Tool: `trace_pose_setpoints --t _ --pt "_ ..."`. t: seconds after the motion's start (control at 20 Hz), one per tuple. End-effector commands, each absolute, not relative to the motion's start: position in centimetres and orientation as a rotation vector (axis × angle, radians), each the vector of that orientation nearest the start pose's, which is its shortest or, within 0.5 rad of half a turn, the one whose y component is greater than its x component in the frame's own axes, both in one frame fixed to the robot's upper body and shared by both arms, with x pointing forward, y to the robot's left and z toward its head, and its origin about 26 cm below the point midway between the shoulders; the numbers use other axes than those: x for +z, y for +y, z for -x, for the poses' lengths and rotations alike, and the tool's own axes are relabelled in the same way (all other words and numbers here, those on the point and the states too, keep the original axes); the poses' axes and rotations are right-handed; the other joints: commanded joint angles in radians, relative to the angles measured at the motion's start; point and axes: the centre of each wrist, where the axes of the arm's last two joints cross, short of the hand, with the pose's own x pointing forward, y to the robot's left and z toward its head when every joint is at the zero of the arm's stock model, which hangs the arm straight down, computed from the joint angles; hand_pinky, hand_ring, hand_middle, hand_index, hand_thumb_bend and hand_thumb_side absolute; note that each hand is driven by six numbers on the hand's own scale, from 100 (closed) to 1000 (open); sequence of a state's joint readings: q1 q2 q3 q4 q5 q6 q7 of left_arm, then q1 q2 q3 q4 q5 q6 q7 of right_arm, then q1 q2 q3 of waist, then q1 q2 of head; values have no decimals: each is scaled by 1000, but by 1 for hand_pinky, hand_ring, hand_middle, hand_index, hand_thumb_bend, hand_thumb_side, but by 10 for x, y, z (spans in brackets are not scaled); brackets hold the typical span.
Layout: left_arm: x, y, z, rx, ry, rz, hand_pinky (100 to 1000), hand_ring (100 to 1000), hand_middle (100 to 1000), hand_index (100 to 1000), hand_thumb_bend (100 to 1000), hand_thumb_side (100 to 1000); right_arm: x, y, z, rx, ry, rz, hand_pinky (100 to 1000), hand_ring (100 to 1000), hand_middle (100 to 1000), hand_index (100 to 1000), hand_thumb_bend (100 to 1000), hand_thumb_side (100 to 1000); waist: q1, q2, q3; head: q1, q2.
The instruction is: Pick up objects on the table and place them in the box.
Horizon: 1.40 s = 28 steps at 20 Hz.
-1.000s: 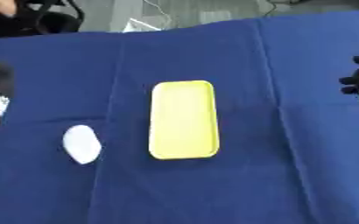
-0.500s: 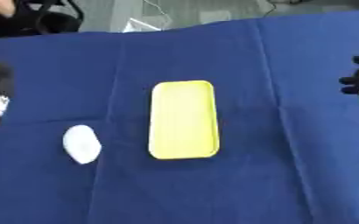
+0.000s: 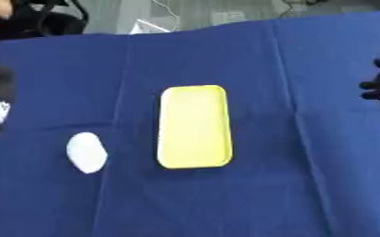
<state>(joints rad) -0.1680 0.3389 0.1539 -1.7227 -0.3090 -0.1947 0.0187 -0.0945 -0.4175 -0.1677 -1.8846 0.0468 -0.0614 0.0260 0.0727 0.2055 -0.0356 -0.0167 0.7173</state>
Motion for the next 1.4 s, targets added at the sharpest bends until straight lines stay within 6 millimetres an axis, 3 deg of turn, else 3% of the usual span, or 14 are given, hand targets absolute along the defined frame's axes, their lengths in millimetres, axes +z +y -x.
trace_pose_setpoints --t 0.05,1.4 --pt "123 340 -309 -480 -2050 -660 887 771 790 900 296 772 152 -348 -282 364 -2048 472 669 692 859 958 353 785 -3 -10 -1 -7 -9" --pt "123 339 -308 -491 -2055 -655 891 776 794 899 287 775 152 -348 -282 363 -2047 474 668 692 861 958 355 785 -3 -9 0 -9 -9"
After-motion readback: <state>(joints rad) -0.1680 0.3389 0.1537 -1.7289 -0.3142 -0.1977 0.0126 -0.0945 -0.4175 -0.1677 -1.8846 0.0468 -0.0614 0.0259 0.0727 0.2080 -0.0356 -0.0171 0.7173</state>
